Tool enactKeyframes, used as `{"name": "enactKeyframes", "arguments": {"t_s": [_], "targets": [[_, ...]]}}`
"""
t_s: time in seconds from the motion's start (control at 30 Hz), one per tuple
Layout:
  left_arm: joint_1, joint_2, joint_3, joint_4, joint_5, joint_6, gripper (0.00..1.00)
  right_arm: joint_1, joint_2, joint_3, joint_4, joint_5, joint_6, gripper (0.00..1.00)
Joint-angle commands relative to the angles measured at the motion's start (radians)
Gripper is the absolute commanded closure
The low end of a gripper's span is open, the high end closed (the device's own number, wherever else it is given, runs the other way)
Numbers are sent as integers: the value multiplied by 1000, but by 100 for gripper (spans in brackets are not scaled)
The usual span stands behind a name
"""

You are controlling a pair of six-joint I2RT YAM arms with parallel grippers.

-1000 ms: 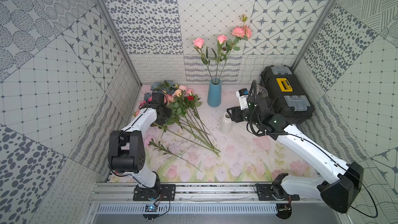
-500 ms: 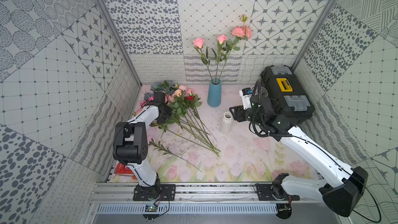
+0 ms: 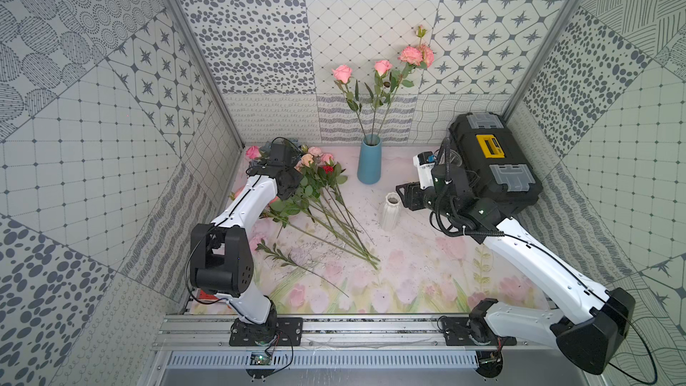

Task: Place the pink flowers into the vase
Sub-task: Pick up the flower at the center of the board, then place the flower at the center of the board.

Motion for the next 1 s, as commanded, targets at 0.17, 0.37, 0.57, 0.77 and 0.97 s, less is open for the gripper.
{"name": "enactKeyframes", "arguments": {"t_s": [0.17, 0.37, 0.57, 0.77, 0.97], "targets": [[-174, 139, 437, -300, -142, 243, 100, -5, -22, -2, 19, 16, 11, 40], [-183, 257, 602, -316, 84, 293, 100, -5, -35, -4, 9, 26, 9, 40], [-200, 438, 688, -279, 249, 307, 100, -6, -40, -4, 6, 27, 11, 40], [-214, 569, 653, -130, 330, 255, 100, -6, -45, -4, -4, 21, 11, 39], [-224, 664, 664, -76, 358, 231, 100, -6, -61, -3, -12, 17, 9, 39]]}}
